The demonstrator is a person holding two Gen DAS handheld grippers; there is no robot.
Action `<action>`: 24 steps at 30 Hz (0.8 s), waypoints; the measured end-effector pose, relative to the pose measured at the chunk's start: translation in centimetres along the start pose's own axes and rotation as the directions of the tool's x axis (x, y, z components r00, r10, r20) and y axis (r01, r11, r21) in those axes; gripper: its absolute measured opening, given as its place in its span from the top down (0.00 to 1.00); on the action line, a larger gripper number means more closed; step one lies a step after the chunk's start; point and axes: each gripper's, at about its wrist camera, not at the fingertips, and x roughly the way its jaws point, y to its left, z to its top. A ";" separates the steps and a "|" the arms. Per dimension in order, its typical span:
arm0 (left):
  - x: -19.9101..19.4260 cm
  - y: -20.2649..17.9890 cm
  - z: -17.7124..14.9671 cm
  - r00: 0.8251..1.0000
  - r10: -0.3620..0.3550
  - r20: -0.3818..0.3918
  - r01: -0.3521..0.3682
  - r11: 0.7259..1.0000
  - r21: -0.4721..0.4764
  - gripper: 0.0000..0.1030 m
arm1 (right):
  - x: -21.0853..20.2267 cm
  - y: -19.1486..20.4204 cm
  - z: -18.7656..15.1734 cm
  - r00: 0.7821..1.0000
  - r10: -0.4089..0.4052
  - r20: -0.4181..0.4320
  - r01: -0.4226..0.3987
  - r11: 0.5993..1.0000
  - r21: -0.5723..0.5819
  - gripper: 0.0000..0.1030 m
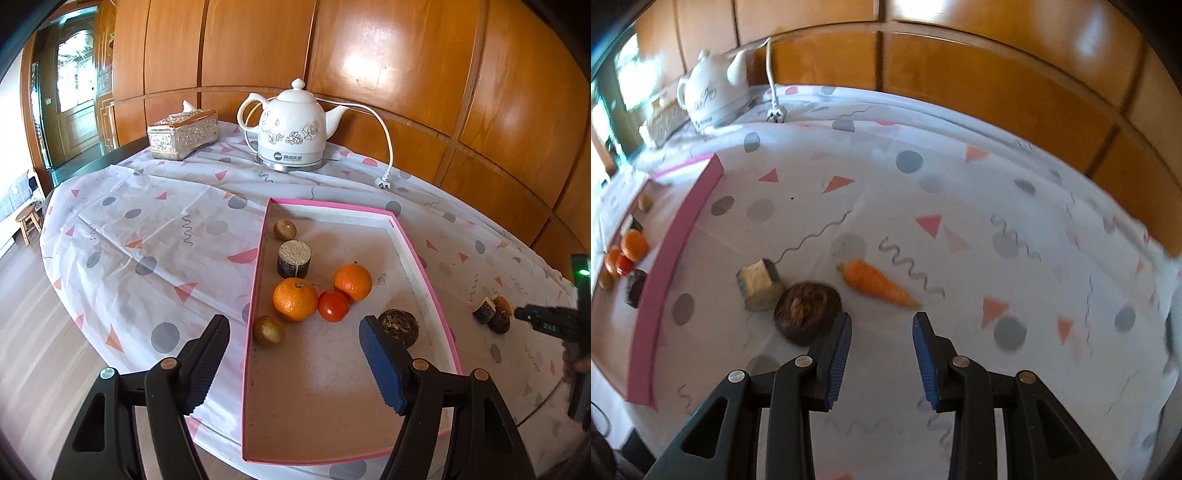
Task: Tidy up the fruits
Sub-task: 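Move the right gripper toward the orange carrot, then close the right gripper around the middle of the orange carrot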
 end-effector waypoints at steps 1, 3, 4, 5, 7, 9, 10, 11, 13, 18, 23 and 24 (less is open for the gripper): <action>0.0 0.0 0.0 1.000 0.001 -0.002 -0.001 1.000 0.000 0.29 | 0.4 0.1 0.4 1.000 -0.003 -0.004 0.003 1.000 -0.020 0.67; 0.1 0.1 0.0 1.000 0.003 -0.006 -0.003 1.000 -0.001 0.29 | 1.4 0.4 1.2 1.000 0.010 -0.026 -0.011 0.998 -0.059 0.67; 0.1 0.1 0.0 1.000 0.005 -0.008 -0.005 1.000 -0.001 0.29 | 2.0 0.5 1.5 0.999 0.027 -0.043 -0.030 0.996 -0.080 0.67; 0.2 0.1 0.0 1.000 0.006 -0.010 -0.006 1.000 -0.001 0.29 | 2.4 0.7 1.7 0.999 0.024 -0.049 -0.029 0.995 -0.099 0.67; 0.3 0.0 0.0 1.000 0.010 -0.012 -0.010 1.000 0.002 0.29 | 3.4 0.7 2.3 0.996 0.043 -0.073 -0.051 0.992 -0.113 0.66; 0.5 -0.1 0.1 1.000 0.014 -0.017 -0.014 1.000 0.006 0.29 | 4.0 0.7 2.6 0.997 0.027 -0.071 -0.036 0.992 -0.124 0.65; 0.6 -0.2 0.1 1.000 0.018 -0.021 -0.017 1.000 0.007 0.28 | 4.2 0.5 2.7 0.997 0.028 -0.074 -0.037 0.992 -0.117 0.66; 0.7 -0.2 0.0 1.000 0.020 -0.023 -0.020 1.000 0.007 0.27 | 4.3 0.3 2.7 0.997 0.032 -0.075 -0.040 0.993 -0.107 0.67; 0.8 -0.3 0.0 0.999 0.021 -0.026 -0.021 1.000 0.010 0.27 | 4.5 0.1 2.7 0.997 0.031 -0.072 -0.038 0.994 -0.103 0.69; 0.7 -0.8 -0.1 0.999 0.024 -0.027 -0.023 1.000 0.021 0.27 | 4.8 -0.7 2.3 0.996 0.052 -0.069 -0.056 0.997 -0.056 0.69; 0.3 -1.1 -0.2 1.000 0.019 -0.021 -0.018 0.999 0.033 0.27 | 3.9 -1.3 2.0 0.998 0.049 -0.044 -0.048 0.999 0.004 0.83; 0.2 -1.1 -0.3 1.000 0.017 -0.020 -0.016 0.999 0.033 0.27 | 3.4 -1.3 1.8 0.998 0.050 -0.033 -0.049 0.999 0.013 0.83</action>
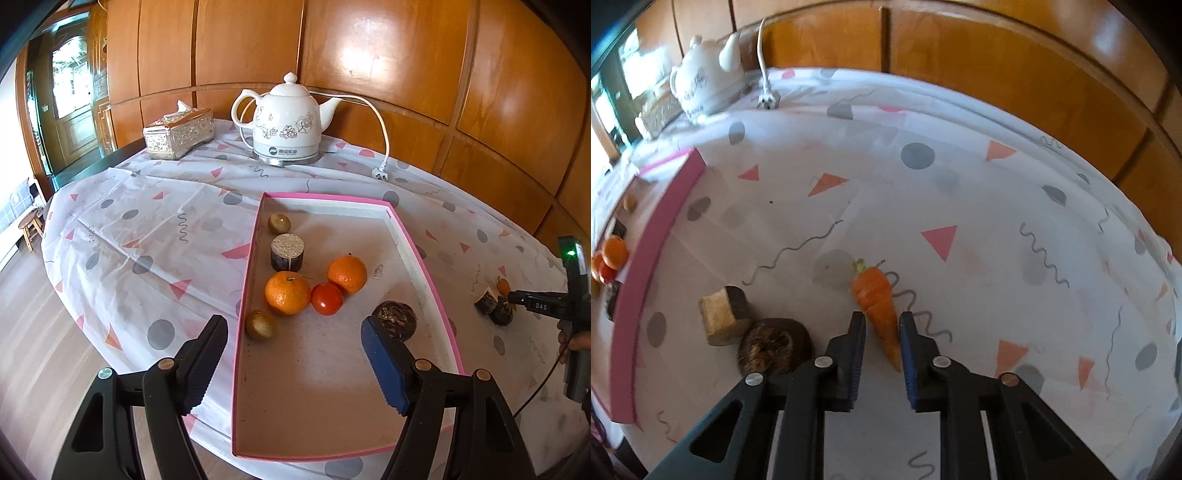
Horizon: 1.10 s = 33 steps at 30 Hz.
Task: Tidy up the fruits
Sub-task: 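Close the right gripper around the middle of the orange carrot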
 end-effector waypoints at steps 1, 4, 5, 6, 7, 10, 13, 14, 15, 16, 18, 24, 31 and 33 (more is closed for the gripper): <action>0.0 0.0 0.0 1.000 -0.002 0.000 0.002 1.000 0.000 0.27 | -0.4 -0.1 -0.2 1.000 0.002 0.005 -0.002 1.000 0.005 0.83; -0.2 -0.1 -0.1 1.000 -0.006 0.003 0.006 1.000 0.001 0.27 | -1.4 -0.4 -1.3 1.000 0.007 0.013 -0.007 1.000 0.018 0.87; -0.4 -0.2 -0.1 1.000 -0.008 0.007 0.008 1.000 0.002 0.27 | -1.8 -0.6 -1.6 1.000 0.007 0.015 -0.007 1.000 0.027 0.87; -0.5 -0.2 -0.2 1.000 -0.009 0.008 0.009 1.000 0.002 0.26 | -2.1 -0.7 -1.8 1.000 0.010 0.019 -0.010 0.999 0.035 0.87; -0.6 -0.2 -0.2 1.000 -0.010 0.010 0.010 1.000 0.001 0.26 | -2.5 -0.6 -1.9 0.999 0.018 0.028 -0.019 0.999 0.045 0.87; -0.7 0.0 -0.3 1.000 -0.013 0.012 0.013 1.000 -0.004 0.25 | -4.2 -0.3 -3.0 0.997 0.047 0.054 -0.050 0.997 0.059 0.87; -1.0 0.0 -0.3 1.000 -0.017 0.018 0.018 1.000 -0.009 0.25 | -4.9 0.2 -3.2 0.995 0.060 0.075 -0.064 0.996 0.061 0.87; -1.0 0.1 -0.3 1.000 -0.019 0.019 0.019 1.000 -0.012 0.25 | -5.2 0.3 -3.4 0.995 0.063 0.080 -0.068 0.996 0.063 0.87; -1.1 0.1 -0.3 1.000 -0.021 0.020 0.021 1.000 -0.014 0.25 | -5.6 0.2 -3.6 0.994 0.066 0.085 -0.072 0.995 0.065 0.87; -1.1 0.1 -0.3 1.000 -0.022 0.021 0.022 1.000 -0.015 0.25 | -5.8 0.2 -3.7 0.994 0.068 0.090 -0.075 0.995 0.068 0.87; -1.2 0.1 -0.3 1.000 -0.022 0.022 0.023 1.000 -0.016 0.25 | -6.5 0.0 -4.2 0.992 0.078 0.100 -0.086 0.993 0.078 0.87; -1.0 0.0 -0.5 1.000 -0.017 0.012 0.017 1.000 -0.015 0.25 | -6.2 -0.5 -4.4 0.994 0.062 0.090 -0.069 0.994 0.080 0.85; -0.7 -0.2 -0.3 1.000 -0.002 0.012 0.002 1.000 -0.010 0.24 | -2.8 -0.4 -1.7 0.998 0.034 0.053 -0.036 0.998 0.050 0.66; -0.6 -0.1 -0.2 1.000 0.000 0.011 0.000 1.000 -0.014 0.24 | -1.6 0.2 -0.6 0.999 0.017 0.032 -0.018 1.000 0.025 0.66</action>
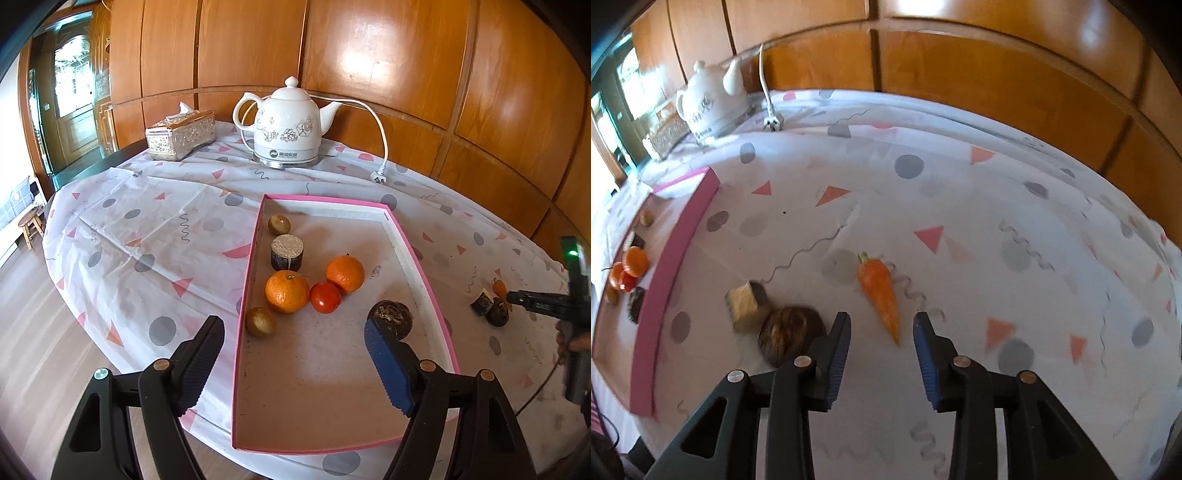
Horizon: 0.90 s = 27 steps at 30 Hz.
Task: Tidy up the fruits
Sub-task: 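Close the right gripper around the middle of the orange carrot, then carry the carrot into the pink tray and open the right gripper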
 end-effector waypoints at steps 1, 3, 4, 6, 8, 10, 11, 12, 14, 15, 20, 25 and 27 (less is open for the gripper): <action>0.0 0.1 0.0 1.000 0.004 0.000 -0.004 1.000 -0.002 0.24 | 0.5 0.2 0.3 1.000 -0.010 -0.006 0.010 1.000 -0.007 0.66; 0.0 0.3 0.1 1.000 0.012 0.002 -0.012 1.000 -0.008 0.23 | 1.8 0.5 1.1 1.000 -0.017 -0.024 0.017 1.000 -0.017 0.66; 0.1 0.4 0.1 1.000 0.017 0.000 -0.017 1.000 -0.013 0.23 | 2.6 0.6 1.3 0.999 -0.003 -0.047 0.002 1.000 -0.021 0.66; 0.1 0.7 0.2 1.000 0.027 0.001 -0.027 0.999 -0.021 0.22 | 3.1 0.8 1.3 0.999 -0.006 -0.053 0.005 1.000 -0.031 0.76; 0.1 1.0 0.2 0.999 0.039 0.003 -0.039 0.999 -0.035 0.20 | 2.8 0.6 1.3 0.999 -0.008 -0.046 0.007 1.000 -0.017 0.84; 0.2 1.1 0.2 0.999 0.041 0.003 -0.041 0.998 -0.042 0.20 | 1.9 0.3 0.9 0.999 -0.015 -0.032 0.015 1.000 -0.003 0.84; 0.2 1.1 0.2 0.999 0.042 0.002 -0.042 0.998 -0.041 0.20 | 1.3 0.3 0.7 1.000 -0.005 -0.022 0.005 1.000 0.002 0.84; 0.2 1.0 0.2 0.999 0.042 0.000 -0.042 0.998 -0.040 0.20 | 0.4 0.3 0.3 1.000 0.006 -0.005 -0.006 1.000 0.003 0.84; 0.2 1.0 0.1 0.999 0.038 -0.001 -0.038 0.998 -0.040 0.20 | -1.0 0.6 -0.2 1.000 0.022 0.017 -0.022 1.000 -0.001 0.84; 0.1 1.0 0.1 0.999 0.036 -0.001 -0.036 0.999 -0.040 0.20 | -2.0 0.9 -0.5 0.999 0.034 0.034 -0.033 0.999 -0.007 0.84; -0.3 1.0 0.0 1.000 0.030 0.009 -0.030 0.999 -0.039 0.18 | -5.3 3.5 -1.4 0.989 0.113 0.091 -0.110 0.993 -0.037 0.84; -0.7 1.3 0.0 0.999 0.033 0.018 -0.032 0.998 -0.052 0.16 | -6.8 7.7 -1.7 0.967 0.238 0.095 -0.230 0.969 -0.087 0.84; -0.8 1.5 -0.1 0.999 0.035 0.018 -0.034 0.998 -0.054 0.16 | -6.8 9.7 -2.0 0.955 0.287 0.080 -0.277 0.954 -0.111 0.84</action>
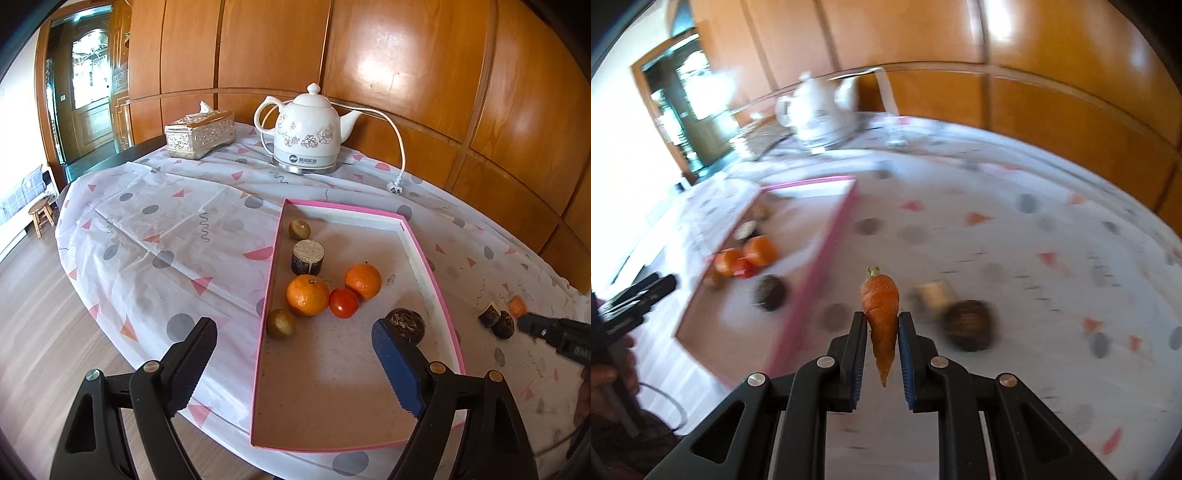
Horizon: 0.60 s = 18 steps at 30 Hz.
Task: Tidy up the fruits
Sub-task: 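Carry the carrot into the pink tray and open the right gripper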
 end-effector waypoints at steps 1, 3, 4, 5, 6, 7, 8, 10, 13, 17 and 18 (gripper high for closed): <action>-0.1 0.1 0.0 1.000 0.001 0.002 -0.001 1.000 -0.001 0.16 | 0.4 1.0 0.0 1.000 0.023 -0.008 -0.023 1.000 -0.015 0.84; -0.3 0.3 0.0 1.000 0.004 0.006 -0.004 1.000 -0.006 0.15 | 1.4 3.4 0.0 0.997 0.074 -0.032 -0.075 0.996 -0.043 0.84; -0.4 0.5 0.0 1.000 0.005 0.010 -0.005 1.000 -0.009 0.15 | 1.8 4.3 -0.1 0.995 0.088 -0.044 -0.090 0.995 -0.052 0.84; -0.4 0.6 0.0 1.000 0.005 0.012 -0.005 1.000 -0.012 0.15 | 2.3 5.2 -0.2 0.994 0.098 -0.055 -0.101 0.993 -0.065 0.84; -0.5 0.7 -0.1 1.000 0.005 0.013 -0.005 1.000 -0.013 0.15 | 2.8 6.3 -0.2 0.992 0.106 -0.064 -0.111 0.991 -0.081 0.84; -0.5 0.8 -0.1 1.000 0.006 0.013 -0.005 1.000 -0.015 0.15 | 3.3 7.3 -0.2 0.991 0.116 -0.073 -0.123 0.988 -0.095 0.84; -0.6 1.0 -0.1 1.000 0.006 0.014 -0.006 1.000 -0.017 0.15 | 3.6 8.0 -0.2 0.989 0.125 -0.080 -0.133 0.985 -0.106 0.84; -0.6 1.1 -0.2 1.000 0.006 0.014 -0.006 1.000 -0.022 0.15 | 4.3 9.5 -0.2 0.987 0.131 -0.092 -0.142 0.981 -0.132 0.84; -0.6 1.4 -0.2 1.000 0.007 0.015 -0.007 0.999 -0.031 0.15 | 4.9 10.7 -0.1 0.984 0.142 -0.105 -0.156 0.977 -0.145 0.84; -0.6 1.6 -0.3 1.000 0.008 0.013 -0.007 0.999 -0.036 0.15 | 5.6 11.6 -0.1 0.984 0.131 -0.123 -0.150 0.976 -0.160 0.84; -0.5 1.6 -0.3 1.000 0.008 0.012 -0.008 0.999 -0.037 0.15 | 5.8 11.7 -0.1 0.984 0.127 -0.124 -0.146 0.976 -0.161 0.83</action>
